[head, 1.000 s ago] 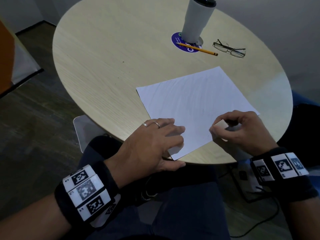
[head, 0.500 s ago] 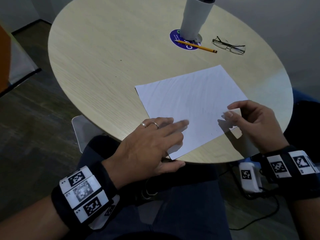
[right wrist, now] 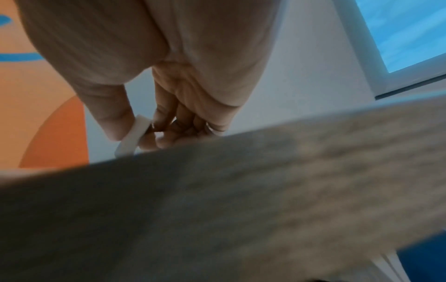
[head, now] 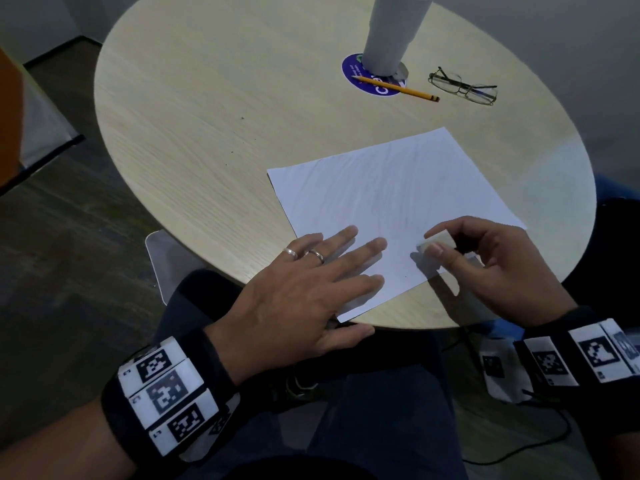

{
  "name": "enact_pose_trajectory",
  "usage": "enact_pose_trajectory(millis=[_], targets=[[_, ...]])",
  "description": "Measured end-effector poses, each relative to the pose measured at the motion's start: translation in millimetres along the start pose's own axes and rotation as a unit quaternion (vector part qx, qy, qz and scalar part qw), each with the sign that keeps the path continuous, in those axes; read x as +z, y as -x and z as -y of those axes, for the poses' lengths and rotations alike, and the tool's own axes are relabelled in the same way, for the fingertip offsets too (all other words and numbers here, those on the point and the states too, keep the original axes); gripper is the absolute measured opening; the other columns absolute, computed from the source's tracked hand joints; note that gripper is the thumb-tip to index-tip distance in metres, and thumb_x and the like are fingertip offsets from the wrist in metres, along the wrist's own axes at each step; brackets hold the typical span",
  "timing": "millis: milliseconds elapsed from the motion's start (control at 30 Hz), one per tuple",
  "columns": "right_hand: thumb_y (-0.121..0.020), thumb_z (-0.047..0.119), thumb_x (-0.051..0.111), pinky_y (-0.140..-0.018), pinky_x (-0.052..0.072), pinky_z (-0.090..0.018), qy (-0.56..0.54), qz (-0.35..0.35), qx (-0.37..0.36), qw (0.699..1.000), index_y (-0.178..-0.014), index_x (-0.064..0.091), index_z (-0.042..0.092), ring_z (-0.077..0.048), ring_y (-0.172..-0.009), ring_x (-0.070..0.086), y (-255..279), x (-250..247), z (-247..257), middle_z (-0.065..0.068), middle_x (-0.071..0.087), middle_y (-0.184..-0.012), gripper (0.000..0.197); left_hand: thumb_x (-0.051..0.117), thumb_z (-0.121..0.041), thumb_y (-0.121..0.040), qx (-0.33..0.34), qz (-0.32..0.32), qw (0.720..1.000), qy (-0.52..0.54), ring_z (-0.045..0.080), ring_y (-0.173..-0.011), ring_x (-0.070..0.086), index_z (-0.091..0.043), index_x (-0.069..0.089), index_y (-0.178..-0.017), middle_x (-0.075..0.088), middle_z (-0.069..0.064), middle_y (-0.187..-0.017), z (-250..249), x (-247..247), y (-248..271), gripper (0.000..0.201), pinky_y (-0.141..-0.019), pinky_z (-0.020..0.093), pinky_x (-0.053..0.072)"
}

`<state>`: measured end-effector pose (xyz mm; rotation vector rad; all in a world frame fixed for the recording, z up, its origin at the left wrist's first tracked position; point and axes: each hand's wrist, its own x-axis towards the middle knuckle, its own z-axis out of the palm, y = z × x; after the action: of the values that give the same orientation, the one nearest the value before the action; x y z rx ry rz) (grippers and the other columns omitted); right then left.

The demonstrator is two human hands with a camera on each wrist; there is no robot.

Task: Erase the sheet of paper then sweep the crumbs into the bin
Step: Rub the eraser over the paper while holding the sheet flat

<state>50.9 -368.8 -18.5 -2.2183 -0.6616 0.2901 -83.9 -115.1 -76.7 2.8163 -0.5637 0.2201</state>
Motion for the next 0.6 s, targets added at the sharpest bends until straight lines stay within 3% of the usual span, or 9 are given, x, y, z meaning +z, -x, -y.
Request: enact_pose_trajectory(millis=[133,267,367,500,600], targets=[[-0.091,0.018,0.083,-0.073,0.053,-0.017,0.019,0.044,-0.027,0.998,-0.092,0.080,0.021,-0.012,-0.077,0.072,10.4,14.3,9.8,0.007,0.079,-0.085,0.004,0.044,-0.073,-0.100,-0.004,0.007,1.000,0.020,0.019,-0.157,0.030,-0.037,0.057,-0.141,0.039,-0.013,-0.166,2.3,1.6,-0.8,0.056,-0.123,0.048,0.030],[-0.087,0.017,0.087,-0.064,0.042,-0.010,0.078,0.003,-0.011,0.997,-0.082,0.080,0.020,-0.003,-0.063,0.059,7.1,-2.9,-5.6,0.015,0.067,-0.067,0.009,0.047,-0.074,-0.098,-0.010,-0.001,0.999,0.038,0.017,-0.156,0.031,-0.038,0.060,-0.137,0.041,-0.015,-0.164,2.9,2.9,-2.7,0.055,-0.123,0.047,0.029],[-0.087,0.011,0.087,-0.060,0.039,-0.008,0.102,-0.025,0.001,0.995,-0.079,0.079,0.022,-0.002,-0.057,0.056,3.8,-12.5,-8.3,0.017,0.063,-0.062,0.016,0.050,-0.074,-0.097,-0.012,-0.009,0.999,0.045,0.016,-0.156,0.032,-0.039,0.061,-0.136,0.042,-0.016,-0.163,2.5,3.6,-2.7,0.054,-0.123,0.047,0.030],[-0.088,0.013,0.086,-0.064,0.045,-0.011,0.055,0.047,-0.034,0.997,-0.082,0.080,0.020,-0.006,-0.062,0.064,11.6,15.0,15.3,0.012,0.072,-0.069,0.010,0.050,-0.074,-0.097,-0.011,-0.004,0.999,0.046,0.015,-0.157,0.029,-0.039,0.060,-0.136,0.041,-0.016,-0.164,3.2,3.2,-2.8,0.054,-0.124,0.047,0.029],[-0.088,0.013,0.086,-0.062,0.044,-0.012,0.045,0.043,-0.001,0.998,-0.082,0.081,0.018,-0.005,-0.057,0.060,6.5,6.1,6.8,0.013,0.067,-0.062,0.009,0.053,-0.073,-0.096,-0.009,-0.009,0.998,0.057,0.015,-0.156,0.030,-0.038,0.062,-0.135,0.042,-0.016,-0.163,3.4,2.8,-2.9,0.053,-0.124,0.047,0.029]])
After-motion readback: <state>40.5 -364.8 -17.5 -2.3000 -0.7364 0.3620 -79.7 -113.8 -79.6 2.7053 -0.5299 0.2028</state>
